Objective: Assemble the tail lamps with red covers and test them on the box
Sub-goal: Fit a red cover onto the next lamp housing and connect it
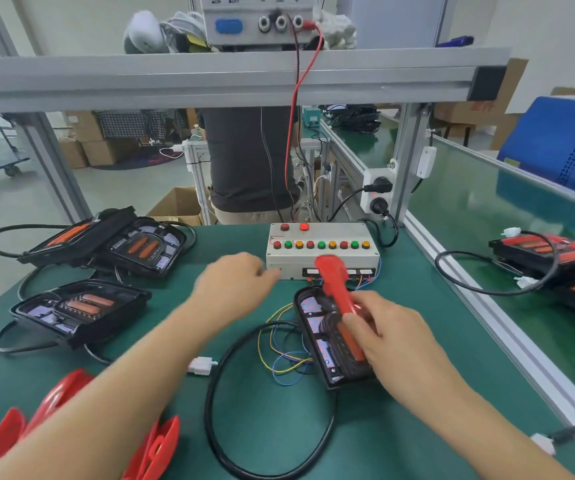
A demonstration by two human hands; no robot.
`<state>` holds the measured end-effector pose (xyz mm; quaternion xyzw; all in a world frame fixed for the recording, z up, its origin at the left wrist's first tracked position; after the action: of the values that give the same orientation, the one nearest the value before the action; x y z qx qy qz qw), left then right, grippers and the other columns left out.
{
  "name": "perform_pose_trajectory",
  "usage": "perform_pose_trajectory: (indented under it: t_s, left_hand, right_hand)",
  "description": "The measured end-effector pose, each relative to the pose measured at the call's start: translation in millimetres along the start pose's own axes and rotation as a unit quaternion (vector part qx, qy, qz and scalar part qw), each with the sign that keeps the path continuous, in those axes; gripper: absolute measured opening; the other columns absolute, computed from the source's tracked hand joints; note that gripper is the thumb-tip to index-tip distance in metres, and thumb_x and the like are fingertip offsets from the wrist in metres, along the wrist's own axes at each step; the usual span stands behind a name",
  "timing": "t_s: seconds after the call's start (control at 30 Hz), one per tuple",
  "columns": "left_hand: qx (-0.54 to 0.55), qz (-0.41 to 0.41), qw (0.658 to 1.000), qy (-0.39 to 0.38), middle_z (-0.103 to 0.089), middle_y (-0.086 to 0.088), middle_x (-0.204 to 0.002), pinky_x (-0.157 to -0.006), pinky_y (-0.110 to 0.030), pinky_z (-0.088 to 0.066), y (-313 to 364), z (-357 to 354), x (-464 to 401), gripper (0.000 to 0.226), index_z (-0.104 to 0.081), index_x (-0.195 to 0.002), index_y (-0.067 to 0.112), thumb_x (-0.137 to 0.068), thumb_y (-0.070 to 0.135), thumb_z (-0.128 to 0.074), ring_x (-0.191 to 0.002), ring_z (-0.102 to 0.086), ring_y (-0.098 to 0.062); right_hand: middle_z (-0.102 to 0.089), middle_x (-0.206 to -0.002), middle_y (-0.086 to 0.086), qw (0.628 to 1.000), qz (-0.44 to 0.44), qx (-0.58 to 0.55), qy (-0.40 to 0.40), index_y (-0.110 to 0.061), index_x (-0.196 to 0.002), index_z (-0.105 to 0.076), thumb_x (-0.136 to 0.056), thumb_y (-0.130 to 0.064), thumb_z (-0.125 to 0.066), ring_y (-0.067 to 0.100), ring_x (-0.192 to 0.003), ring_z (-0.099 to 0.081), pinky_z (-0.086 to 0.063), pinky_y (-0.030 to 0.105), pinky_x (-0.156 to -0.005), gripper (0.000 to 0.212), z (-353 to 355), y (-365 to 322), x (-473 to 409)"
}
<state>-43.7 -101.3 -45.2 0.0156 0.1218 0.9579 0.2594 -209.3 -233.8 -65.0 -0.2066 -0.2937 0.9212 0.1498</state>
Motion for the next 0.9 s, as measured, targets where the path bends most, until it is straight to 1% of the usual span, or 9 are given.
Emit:
perform_pose_trajectory:
  t_s: [0.07,0.17,0.3,0.43,0.53,0.63,0.7,0.77,0.9]
  left_hand:
    - [0.206,0.025,0.971,-0.116,-0.067,-0.015,-0.08,-0.068,-0.034,-0.056,24.2,-28.8,-22.5,0.039,-0.062,-0.082,0.007,-0.094,0.04,-0.044,-0.077,-0.066,-0.033]
    - [0.398,0.118,0.882,-0.222,-0.062,-0.007,-0.067,-0.053,-0.027,-0.053,41.4,-67.3,-38.4,0.026,-0.059,-0.088,0.009,-0.093,0.034,-0.054,-0.055,-0.059,-0.021]
    - [0.507,0.166,0.818,-0.217,-0.062,-0.002,-0.064,-0.052,-0.025,-0.047,46.1,-82.6,-42.3,0.019,-0.058,-0.079,0.013,-0.095,0.024,-0.053,-0.055,-0.058,-0.017]
    - [0.698,0.193,0.658,-0.207,-0.068,-0.009,-0.057,-0.041,-0.029,-0.052,50.2,-77.1,-24.1,0.043,-0.069,-0.06,0.007,-0.096,0.017,-0.048,-0.045,-0.065,-0.021]
    - [0.766,0.201,0.591,-0.154,-0.066,-0.009,-0.053,-0.035,-0.028,-0.049,51.5,-74.4,-12.3,0.039,-0.066,-0.062,0.005,-0.095,0.016,-0.05,-0.04,-0.063,-0.02]
    - [0.79,0.203,0.562,-0.137,-0.068,-0.01,-0.056,-0.039,-0.03,-0.052,51.8,-75.1,-4.0,0.049,-0.071,-0.049,0.008,-0.093,0.021,-0.054,-0.044,-0.064,-0.02]
    - [0.789,0.211,0.562,-0.128,-0.073,-0.013,-0.072,-0.055,-0.038,-0.058,53.5,-71.9,2.6,0.027,-0.075,-0.071,0.01,-0.089,0.024,-0.061,-0.06,-0.069,-0.026]
    - [0.787,0.215,0.567,-0.112,-0.074,-0.015,-0.087,-0.072,-0.045,-0.058,54.5,-67.3,6.7,0.02,-0.072,-0.092,0.01,-0.084,0.028,-0.067,-0.078,-0.07,-0.032]
    - [0.795,0.2,0.56,-0.12,-0.074,-0.014,-0.084,-0.056,-0.038,-0.058,57.7,-67.3,11.3,0.023,-0.071,-0.091,0.012,-0.082,0.033,-0.068,-0.065,-0.071,-0.029]
  right_hand:
    - [-0.063,-0.086,-0.009,1.0,-0.005,-0.011,0.029,-0.028,-0.111,-0.059,-0.098,-0.027,-0.047,0.016,-0.081,-0.057,-0.045,0.034,-0.076,0.017,3.2,0.0,1.5]
    - [-0.063,-0.092,-0.011,1.0,-0.004,-0.003,0.026,-0.032,-0.115,-0.057,-0.099,-0.026,-0.046,0.013,-0.085,-0.056,-0.044,0.032,-0.077,0.02,5.6,4.7,7.4]
    - [-0.06,-0.092,-0.011,1.0,-0.004,0.016,0.012,-0.032,-0.116,-0.055,-0.099,-0.029,-0.044,0.007,-0.082,-0.054,-0.044,0.03,-0.076,0.02,7.5,9.7,16.4]
    - [-0.054,-0.112,-0.014,0.999,0.015,0.052,0.008,-0.034,-0.131,-0.045,-0.1,-0.036,-0.039,0.009,-0.103,-0.051,-0.039,0.028,-0.089,0.032,9.5,5.9,27.7]
    - [-0.046,-0.123,-0.015,0.993,0.041,0.114,-0.01,-0.036,-0.141,-0.032,-0.101,-0.041,-0.029,0.008,-0.114,-0.045,-0.037,0.024,-0.094,0.04,7.3,-1.6,35.6]
    - [-0.057,-0.108,-0.007,0.978,0.079,0.195,-0.011,-0.022,-0.131,-0.05,-0.097,-0.032,-0.051,0.014,-0.099,-0.058,-0.048,0.025,-0.077,0.035,-0.6,-13.2,38.1]
    - [-0.064,-0.076,-0.003,0.972,0.098,0.212,0.039,-0.013,-0.1,-0.073,-0.074,-0.026,-0.075,0.016,-0.063,-0.064,-0.047,0.023,-0.045,0.029,-7.0,-16.0,40.7]
    - [-0.063,-0.064,0.0,0.967,0.107,0.22,0.073,-0.01,-0.087,-0.077,-0.057,-0.024,-0.089,0.017,-0.051,-0.062,-0.04,0.019,-0.034,0.036,-14.0,-16.4,42.1]
    - [-0.062,-0.062,0.0,0.962,0.085,0.244,0.087,-0.007,-0.088,-0.077,-0.044,-0.022,-0.096,0.018,-0.049,-0.06,-0.04,0.022,-0.033,0.05,-18.4,-11.4,38.6]
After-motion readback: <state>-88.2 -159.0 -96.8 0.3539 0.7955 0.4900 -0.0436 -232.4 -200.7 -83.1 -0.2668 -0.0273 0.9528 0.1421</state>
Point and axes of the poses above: each hand's wrist, its own x-axis away from the middle knuckle, its own z-axis out of the back of the hand, y = z × x, the point moved 2 cm from there along -x, towards the middle knuckle
